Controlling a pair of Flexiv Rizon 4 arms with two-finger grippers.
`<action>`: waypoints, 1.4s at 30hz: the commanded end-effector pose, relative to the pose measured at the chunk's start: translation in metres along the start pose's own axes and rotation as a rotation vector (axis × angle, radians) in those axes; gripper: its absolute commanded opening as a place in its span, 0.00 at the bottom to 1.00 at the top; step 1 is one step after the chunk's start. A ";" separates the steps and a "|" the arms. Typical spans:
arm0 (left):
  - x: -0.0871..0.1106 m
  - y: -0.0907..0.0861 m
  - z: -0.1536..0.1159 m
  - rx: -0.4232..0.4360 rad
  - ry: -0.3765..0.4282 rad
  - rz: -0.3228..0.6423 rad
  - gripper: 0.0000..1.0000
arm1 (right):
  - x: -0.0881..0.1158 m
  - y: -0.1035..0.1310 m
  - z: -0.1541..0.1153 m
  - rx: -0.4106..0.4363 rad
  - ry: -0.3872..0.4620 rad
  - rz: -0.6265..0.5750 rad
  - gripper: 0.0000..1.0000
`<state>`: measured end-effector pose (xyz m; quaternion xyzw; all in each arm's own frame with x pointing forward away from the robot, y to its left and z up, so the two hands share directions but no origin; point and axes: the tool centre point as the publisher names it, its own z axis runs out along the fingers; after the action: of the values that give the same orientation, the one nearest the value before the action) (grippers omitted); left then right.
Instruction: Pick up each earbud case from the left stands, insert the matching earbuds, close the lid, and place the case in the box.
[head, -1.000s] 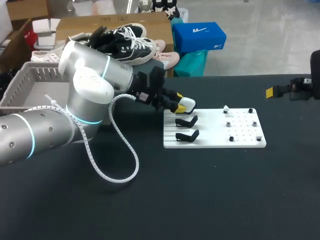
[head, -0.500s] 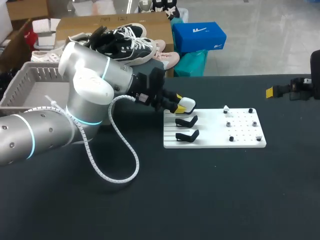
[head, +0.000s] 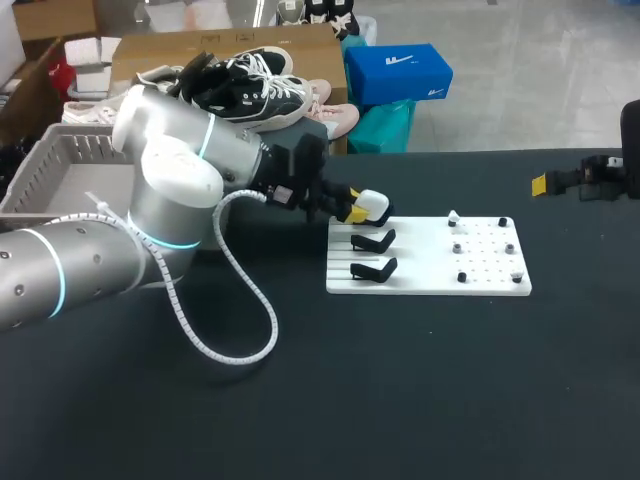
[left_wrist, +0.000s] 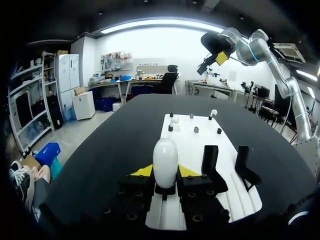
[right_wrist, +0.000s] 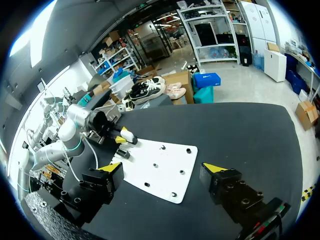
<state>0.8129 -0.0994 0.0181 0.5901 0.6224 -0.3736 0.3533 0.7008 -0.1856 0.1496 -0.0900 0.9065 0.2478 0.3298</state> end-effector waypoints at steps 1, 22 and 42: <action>-0.003 -0.010 -0.016 -0.011 -0.031 -0.005 0.00 | 0.000 -0.001 0.000 -0.002 0.001 -0.001 1.00; -0.072 -0.107 -0.061 0.004 -0.291 -0.028 0.00 | 0.000 -0.001 0.000 -0.002 0.001 -0.001 1.00; -0.092 -0.127 -0.070 0.039 -0.331 0.021 0.00 | 0.000 -0.001 0.000 -0.002 0.001 -0.001 1.00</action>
<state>0.6942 -0.0842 0.1383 0.5425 0.5336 -0.4846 0.4314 0.7008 -0.1856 0.1496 -0.0900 0.9065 0.2478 0.3298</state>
